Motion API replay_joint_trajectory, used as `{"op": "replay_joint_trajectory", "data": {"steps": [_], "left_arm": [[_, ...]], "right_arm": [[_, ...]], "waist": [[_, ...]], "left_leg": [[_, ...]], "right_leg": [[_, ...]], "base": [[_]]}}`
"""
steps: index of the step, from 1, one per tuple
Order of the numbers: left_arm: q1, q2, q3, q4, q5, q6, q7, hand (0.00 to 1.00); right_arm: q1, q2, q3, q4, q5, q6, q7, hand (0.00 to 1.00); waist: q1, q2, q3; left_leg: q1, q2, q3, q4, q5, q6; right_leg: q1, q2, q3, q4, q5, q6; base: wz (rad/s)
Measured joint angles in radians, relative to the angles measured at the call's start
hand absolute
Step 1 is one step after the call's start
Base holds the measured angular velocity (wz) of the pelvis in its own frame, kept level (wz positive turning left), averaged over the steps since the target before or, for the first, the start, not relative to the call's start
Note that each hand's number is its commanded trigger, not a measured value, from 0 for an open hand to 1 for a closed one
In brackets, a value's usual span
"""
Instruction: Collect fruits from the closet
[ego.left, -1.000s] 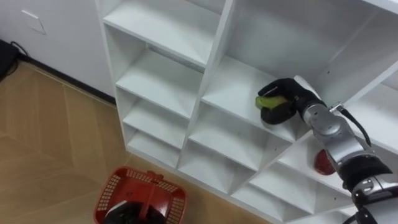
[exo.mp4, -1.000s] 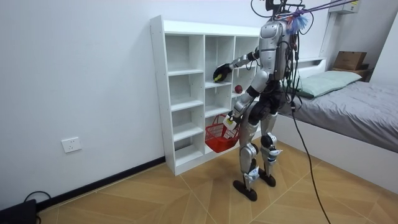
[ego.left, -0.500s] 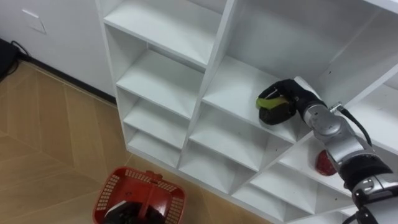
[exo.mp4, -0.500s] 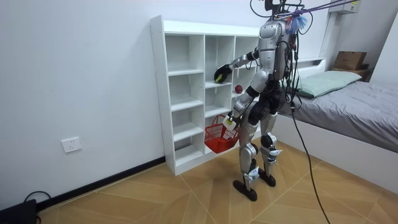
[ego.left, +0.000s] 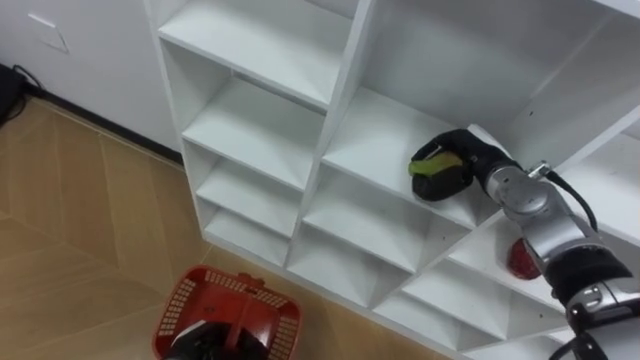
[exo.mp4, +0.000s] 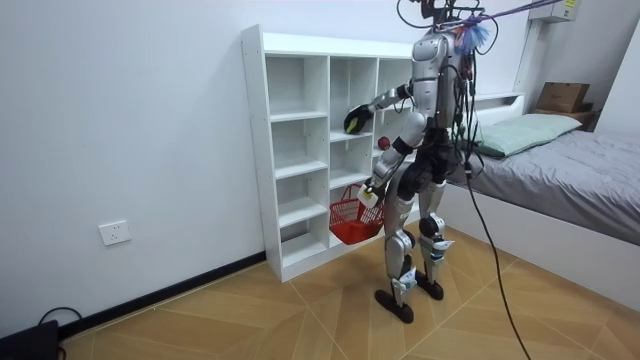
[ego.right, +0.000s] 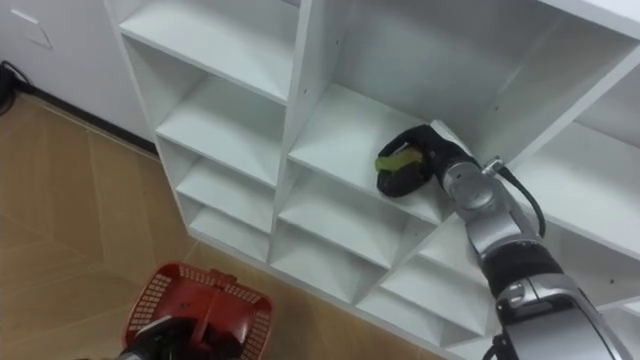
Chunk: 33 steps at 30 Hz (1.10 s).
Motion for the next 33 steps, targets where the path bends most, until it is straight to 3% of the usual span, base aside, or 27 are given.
{"op": "replay_joint_trajectory", "data": {"steps": [8,19,25,27,33], "left_arm": [[0.002,-0.044,-0.002,-0.001,0.000,0.000,0.021,1.00],[0.001,-0.056,-0.021,0.018,-0.008,-0.023,0.059,1.00],[0.000,-0.074,-0.036,0.031,-0.008,-0.024,0.060,1.00],[-0.004,-0.074,-0.038,0.031,-0.008,-0.025,0.058,1.00],[-0.015,-0.076,-0.048,0.026,-0.020,-0.043,0.034,1.00]], "right_arm": [[0.145,0.021,-0.013,-0.224,-0.080,-0.008,-0.002,1.00],[0.328,0.055,0.018,-0.423,-0.119,-0.050,0.025,1.00],[0.480,0.068,0.073,-0.425,-0.169,0.024,0.139,1.00],[0.495,0.078,0.089,-0.425,-0.224,0.024,0.170,1.00],[0.491,0.113,0.088,-0.436,-0.272,0.022,0.188,1.00]], "waist": [[-0.014,0.035,-0.0063],[-0.056,0.057,-0.0141],[-0.062,0.078,-0.0089],[-0.075,0.091,-0.0097],[-0.092,0.092,-0.0100]], "left_leg": [[0.017,0.003,0.030,-0.005,-0.005,0.002],[0.047,0.019,0.069,-0.025,-0.007,0.001],[0.023,0.024,0.105,-0.023,-0.008,-0.001],[0.009,0.029,0.123,-0.019,-0.008,-0.002],[0.010,0.035,0.133,-0.015,-0.009,-0.004]], "right_leg": [[0.001,0.003,0.026,0.000,0.000,0.000],[0.005,0.010,0.079,0.001,0.001,-0.002],[-0.041,0.016,0.111,0.018,0.007,-0.008],[-0.065,0.020,0.129,0.026,0.009,-0.010],[-0.067,0.024,0.136,0.021,0.009,-0.011]], "base": [[-0.10],[-0.12],[-0.20],[-0.23],[-0.04]]}}
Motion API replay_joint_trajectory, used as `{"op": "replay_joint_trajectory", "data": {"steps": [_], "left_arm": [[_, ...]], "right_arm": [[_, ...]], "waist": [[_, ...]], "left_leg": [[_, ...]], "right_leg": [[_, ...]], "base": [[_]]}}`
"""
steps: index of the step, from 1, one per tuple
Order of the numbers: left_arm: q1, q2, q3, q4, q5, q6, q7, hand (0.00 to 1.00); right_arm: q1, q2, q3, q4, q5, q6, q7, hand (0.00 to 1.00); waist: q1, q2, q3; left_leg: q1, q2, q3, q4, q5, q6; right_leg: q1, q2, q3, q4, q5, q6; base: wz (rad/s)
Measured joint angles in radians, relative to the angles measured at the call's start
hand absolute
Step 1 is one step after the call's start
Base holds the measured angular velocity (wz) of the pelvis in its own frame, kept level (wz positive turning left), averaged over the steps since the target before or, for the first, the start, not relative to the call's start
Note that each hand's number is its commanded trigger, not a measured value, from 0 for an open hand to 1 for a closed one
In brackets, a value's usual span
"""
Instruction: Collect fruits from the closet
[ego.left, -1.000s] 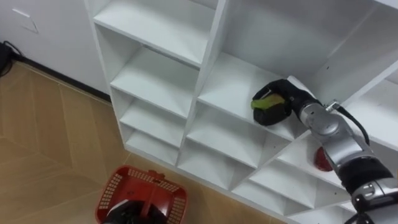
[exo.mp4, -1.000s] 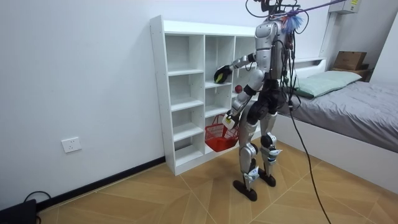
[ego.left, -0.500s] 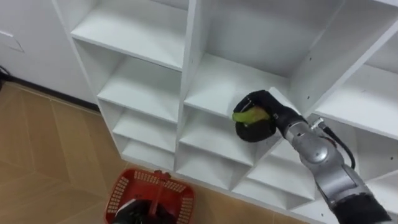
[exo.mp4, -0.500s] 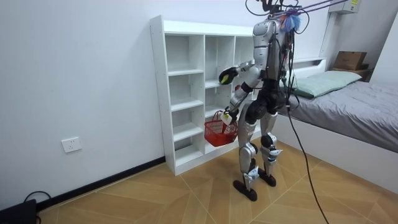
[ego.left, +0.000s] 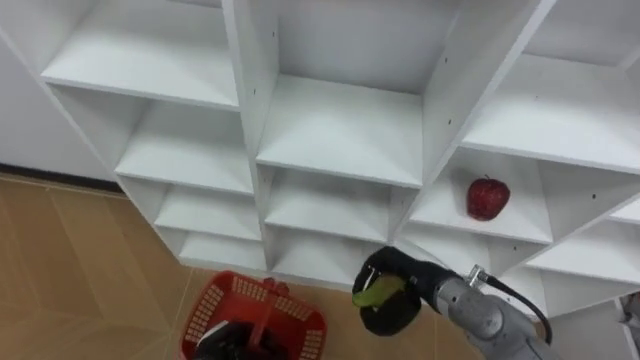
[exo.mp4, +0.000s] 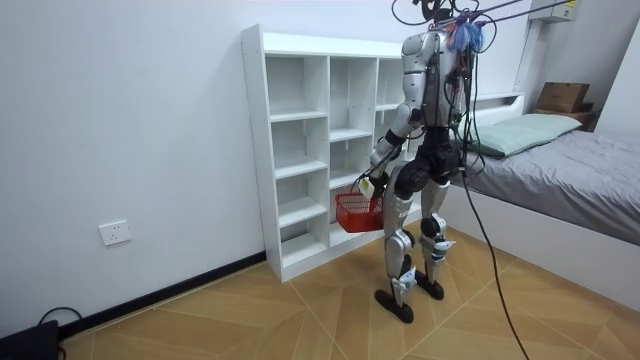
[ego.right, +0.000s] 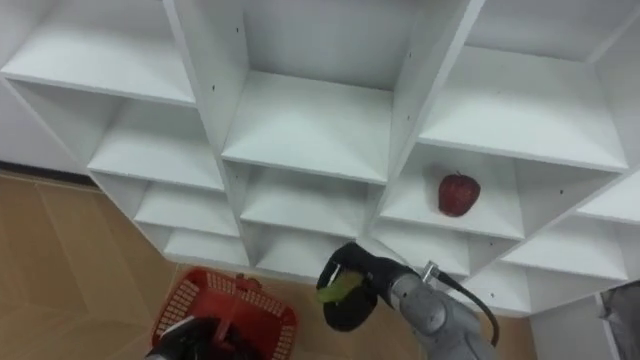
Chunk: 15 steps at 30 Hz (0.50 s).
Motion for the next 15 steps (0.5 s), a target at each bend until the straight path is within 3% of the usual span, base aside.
{"op": "replay_joint_trajectory", "data": {"steps": [15], "left_arm": [[-0.004,-0.002,-0.067,-0.086,-0.018,-0.024,-0.017,1.00]], "right_arm": [[0.002,0.016,0.000,0.128,-0.012,-0.010,-0.010,1.00]], "waist": [[-0.023,0.013,-0.0004]], "left_leg": [[-0.008,0.003,0.010,-0.004,-0.002,-0.001]], "right_leg": [[-0.015,0.003,0.010,-0.002,-0.001,0.000]], "base": [[-0.02]]}}
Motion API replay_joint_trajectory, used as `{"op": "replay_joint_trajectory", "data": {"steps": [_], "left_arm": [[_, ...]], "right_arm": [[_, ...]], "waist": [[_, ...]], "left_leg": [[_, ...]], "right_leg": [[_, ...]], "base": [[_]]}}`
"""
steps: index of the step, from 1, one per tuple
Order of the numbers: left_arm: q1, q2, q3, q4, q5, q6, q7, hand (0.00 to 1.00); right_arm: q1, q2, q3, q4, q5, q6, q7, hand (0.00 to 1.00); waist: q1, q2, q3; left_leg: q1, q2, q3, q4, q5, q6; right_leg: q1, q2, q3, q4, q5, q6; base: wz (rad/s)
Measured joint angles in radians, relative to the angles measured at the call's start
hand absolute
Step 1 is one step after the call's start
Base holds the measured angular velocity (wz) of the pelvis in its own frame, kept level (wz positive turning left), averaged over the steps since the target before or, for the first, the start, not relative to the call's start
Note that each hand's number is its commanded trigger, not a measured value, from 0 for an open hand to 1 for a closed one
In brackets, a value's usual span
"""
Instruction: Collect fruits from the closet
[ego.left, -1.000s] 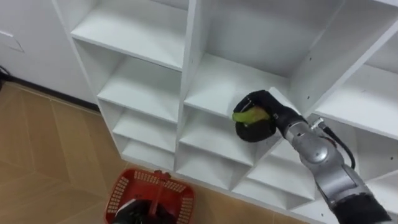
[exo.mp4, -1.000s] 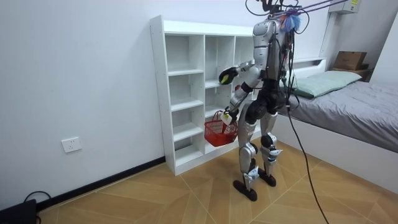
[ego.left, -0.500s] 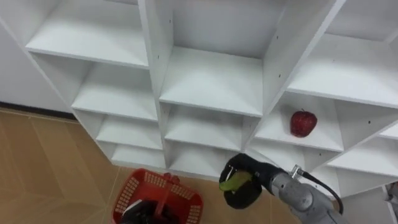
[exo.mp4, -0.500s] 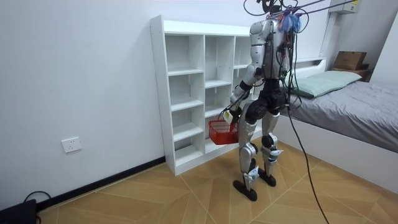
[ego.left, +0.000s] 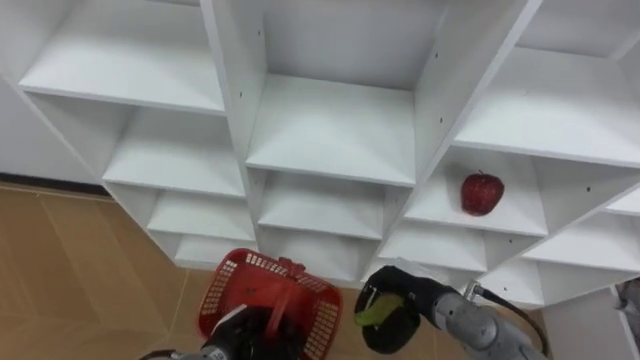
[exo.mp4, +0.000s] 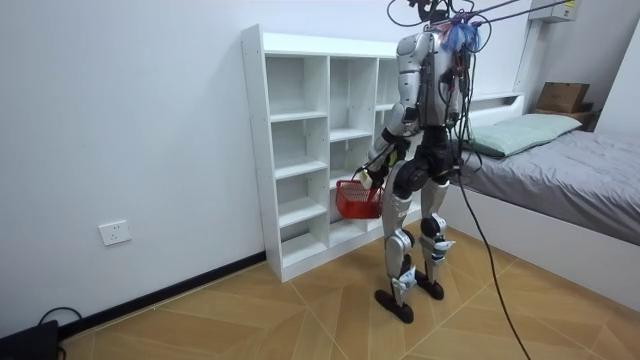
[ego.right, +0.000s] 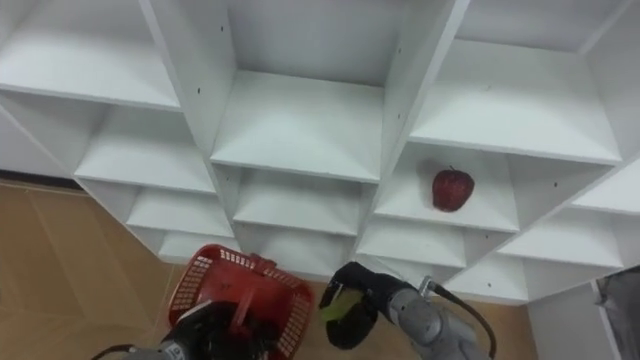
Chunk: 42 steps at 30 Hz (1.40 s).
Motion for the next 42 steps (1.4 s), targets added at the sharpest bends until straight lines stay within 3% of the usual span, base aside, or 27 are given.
{"op": "replay_joint_trajectory", "data": {"steps": [5,11,21,42], "left_arm": [[-0.001,0.004,-0.051,0.000,-0.014,-0.012,-0.006,1.00],[0.000,0.004,-0.074,-0.011,-0.038,-0.015,-0.031,1.00],[-0.017,-0.012,-0.074,-0.048,-0.040,-0.031,-0.049,1.00],[-0.025,-0.015,-0.146,-0.001,-0.040,-0.037,-0.048,1.00]], "right_arm": [[0.001,0.004,0.001,0.061,0.000,-0.004,-0.039,1.00],[0.002,0.006,0.000,0.082,0.014,-0.030,-0.086,1.00],[-0.004,0.035,-0.003,0.143,0.020,-0.042,-0.126,1.00],[-0.060,0.045,0.000,0.220,0.025,-0.062,-0.221,1.00]], "waist": [[-0.005,0.022,-0.0032],[-0.021,0.041,0.0014],[-0.028,0.041,0.0014],[-0.028,0.057,0.0034]], "left_leg": [[0.000,-0.002,0.000,0.000,0.000,0.000],[-0.002,-0.001,0.000,0.000,0.000,0.000],[-0.008,-0.001,0.017,-0.003,0.000,0.001],[-0.043,0.005,0.052,-0.001,0.000,0.001]], "right_leg": [[0.001,-0.002,0.001,0.000,0.000,0.000],[-0.005,-0.001,0.002,0.001,0.000,0.000],[-0.022,-0.001,0.019,0.004,0.000,0.000],[-0.087,0.000,0.053,0.038,-0.001,-0.001]], "base": [[0.00],[0.00],[-0.05],[-0.05]]}}
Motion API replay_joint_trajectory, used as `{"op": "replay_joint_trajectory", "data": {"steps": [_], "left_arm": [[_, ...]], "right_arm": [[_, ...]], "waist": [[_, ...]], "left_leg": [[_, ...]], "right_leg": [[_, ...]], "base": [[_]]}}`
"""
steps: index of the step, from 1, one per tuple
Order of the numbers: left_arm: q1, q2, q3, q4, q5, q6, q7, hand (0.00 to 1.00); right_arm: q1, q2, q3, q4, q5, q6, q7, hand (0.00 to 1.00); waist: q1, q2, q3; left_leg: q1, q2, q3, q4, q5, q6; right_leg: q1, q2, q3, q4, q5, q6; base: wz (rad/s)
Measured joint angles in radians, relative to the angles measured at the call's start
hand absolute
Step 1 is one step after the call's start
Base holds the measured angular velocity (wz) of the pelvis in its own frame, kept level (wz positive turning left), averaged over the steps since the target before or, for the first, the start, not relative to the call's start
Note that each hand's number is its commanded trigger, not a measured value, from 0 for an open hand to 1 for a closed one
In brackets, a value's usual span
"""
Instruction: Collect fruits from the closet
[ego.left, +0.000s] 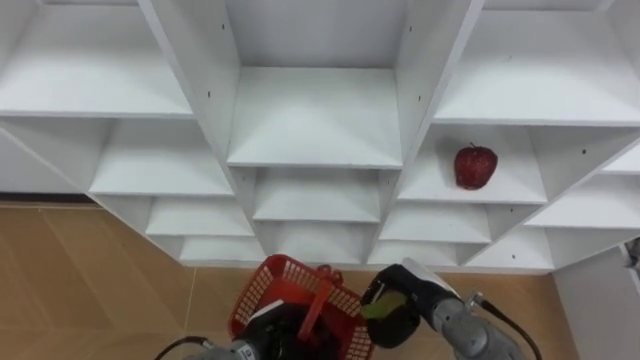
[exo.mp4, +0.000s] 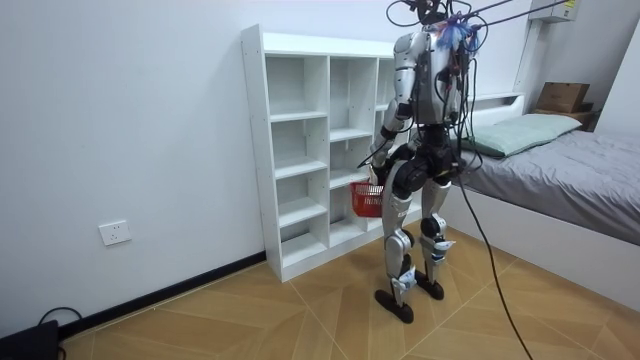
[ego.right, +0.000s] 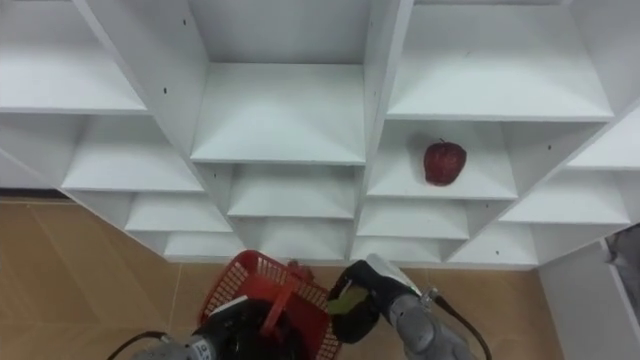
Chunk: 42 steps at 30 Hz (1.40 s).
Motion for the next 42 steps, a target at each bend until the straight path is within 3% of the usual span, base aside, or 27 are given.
{"op": "replay_joint_trajectory", "data": {"steps": [19,34,38,42], "left_arm": [[-0.013,0.004,-0.008,0.003,-0.039,0.005,-0.019,1.00],[-0.018,0.004,-0.037,0.002,-0.039,0.005,-0.044,1.00],[-0.033,0.002,-0.047,0.001,-0.040,0.005,-0.059,1.00],[-0.048,-0.010,-0.064,0.001,-0.062,0.004,-0.060,1.00]], "right_arm": [[-0.037,0.021,0.001,0.056,0.029,0.006,-0.072,1.00],[-0.064,0.030,0.023,0.113,0.122,0.005,-0.080,1.00],[-0.075,0.036,0.035,0.132,0.137,0.005,-0.078,1.00],[-0.078,0.039,0.040,0.136,0.152,0.005,-0.077,1.00]], "waist": [[0.002,0.014,0.0014],[0.003,0.021,0.0063],[0.003,0.019,0.0113],[0.003,0.020,0.0123]], "left_leg": [[-0.005,0.009,0.000,-0.002,0.000,0.000],[-0.003,0.009,0.002,0.001,0.000,0.000],[-0.006,0.010,0.001,0.003,0.000,0.000],[-0.007,0.010,0.001,0.003,0.000,0.000]], "right_leg": [[-0.001,0.001,-0.010,-0.004,0.000,-0.001],[-0.002,0.002,0.005,-0.001,0.000,-0.001],[-0.002,0.002,0.006,-0.003,0.000,-0.001],[-0.002,0.003,0.006,-0.005,0.000,-0.001]], "base": [[0.00],[0.00],[0.00],[0.00]]}}
